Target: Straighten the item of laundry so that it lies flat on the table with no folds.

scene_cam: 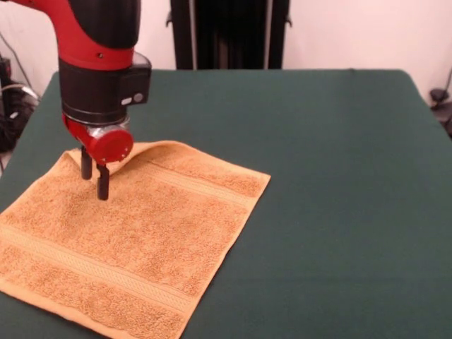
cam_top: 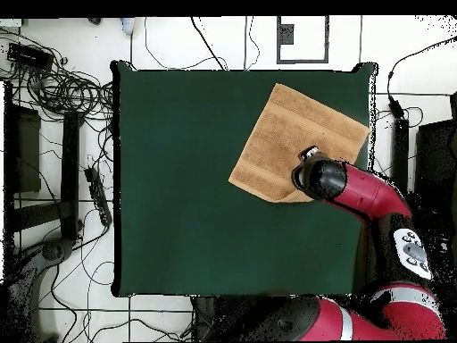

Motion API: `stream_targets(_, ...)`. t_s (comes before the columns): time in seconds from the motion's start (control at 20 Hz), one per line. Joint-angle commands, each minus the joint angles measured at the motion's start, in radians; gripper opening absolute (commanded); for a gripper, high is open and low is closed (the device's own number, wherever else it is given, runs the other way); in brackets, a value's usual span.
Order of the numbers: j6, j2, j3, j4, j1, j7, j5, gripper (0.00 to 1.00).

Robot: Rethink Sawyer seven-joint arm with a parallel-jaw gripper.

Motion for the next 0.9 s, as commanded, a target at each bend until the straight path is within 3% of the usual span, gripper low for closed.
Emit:
stream_targets(0.05, -0.063, 0.073, 0.080, 0.131, 0.035, 0.188, 0.063, 1.00)
stream_targets(0.25, -0.078, 0.067, 0.092, 0.143, 0.013, 0.162, 0.053, 1.00)
stream_targets(0.65, -0.004, -0.056, 0.154, 0.239, -0.131, 0.009, 0.001, 1.00)
stream_targets(0.9, -0.016, -0.093, 0.173, 0.291, -0.161, 0.014, -0.015, 1.00)
